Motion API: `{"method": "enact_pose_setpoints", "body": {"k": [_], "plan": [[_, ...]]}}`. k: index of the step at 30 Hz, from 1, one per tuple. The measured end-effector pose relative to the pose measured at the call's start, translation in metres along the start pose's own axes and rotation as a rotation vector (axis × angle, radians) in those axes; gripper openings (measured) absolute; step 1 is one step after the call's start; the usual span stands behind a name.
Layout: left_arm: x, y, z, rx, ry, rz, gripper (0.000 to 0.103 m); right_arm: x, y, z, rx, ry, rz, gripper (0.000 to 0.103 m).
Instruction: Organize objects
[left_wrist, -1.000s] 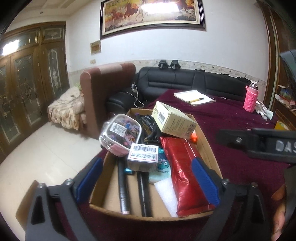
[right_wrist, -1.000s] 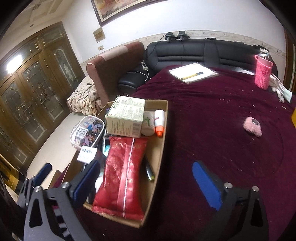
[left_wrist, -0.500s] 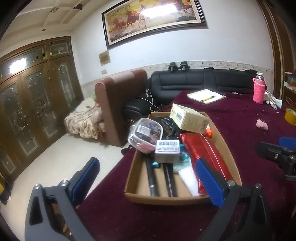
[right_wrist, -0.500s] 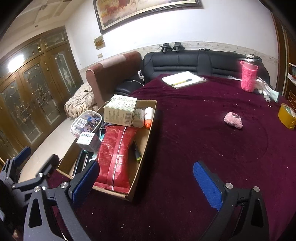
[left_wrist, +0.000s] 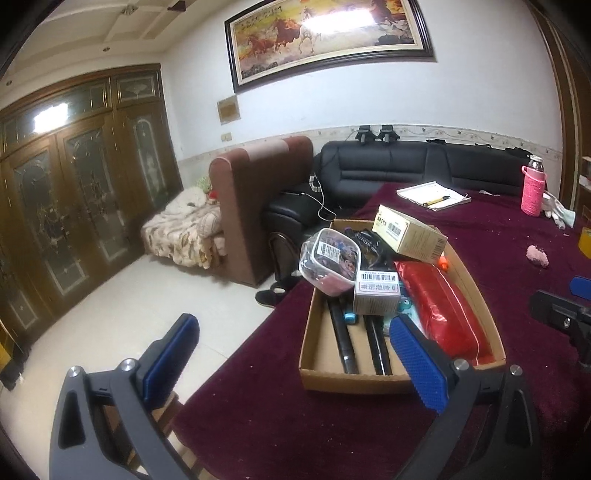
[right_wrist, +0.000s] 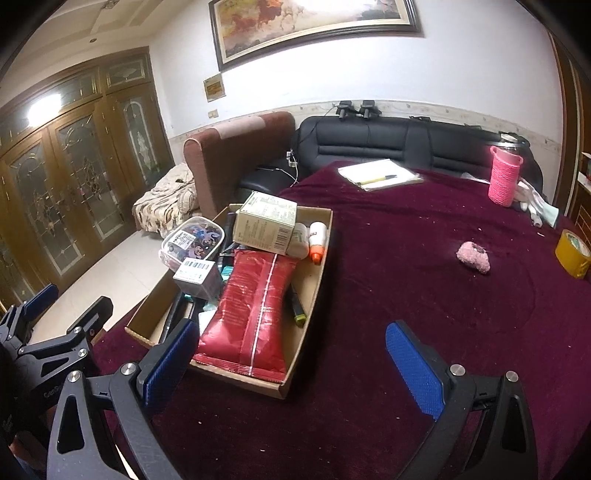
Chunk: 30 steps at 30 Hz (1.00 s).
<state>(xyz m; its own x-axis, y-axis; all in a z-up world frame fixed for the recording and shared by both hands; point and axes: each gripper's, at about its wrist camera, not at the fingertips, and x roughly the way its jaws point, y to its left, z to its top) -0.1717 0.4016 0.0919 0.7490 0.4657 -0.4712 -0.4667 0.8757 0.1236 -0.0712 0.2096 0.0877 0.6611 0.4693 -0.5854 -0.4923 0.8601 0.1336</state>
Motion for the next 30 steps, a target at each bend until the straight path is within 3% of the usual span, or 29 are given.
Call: {"method": "enact_pose_setpoints", "body": {"k": [19, 30], "plan": [[0.006, 0.014, -0.005, -0.026, -0.017, 0.046, 0.103, 0.007, 0.010, -0.005, -0.022, 0.016, 0.007, 0.103], [0.006, 0.013, -0.008, -0.021, -0.012, 0.027, 0.103, 0.006, 0.007, -0.007, -0.010, 0.018, 0.017, 0.103]]}}
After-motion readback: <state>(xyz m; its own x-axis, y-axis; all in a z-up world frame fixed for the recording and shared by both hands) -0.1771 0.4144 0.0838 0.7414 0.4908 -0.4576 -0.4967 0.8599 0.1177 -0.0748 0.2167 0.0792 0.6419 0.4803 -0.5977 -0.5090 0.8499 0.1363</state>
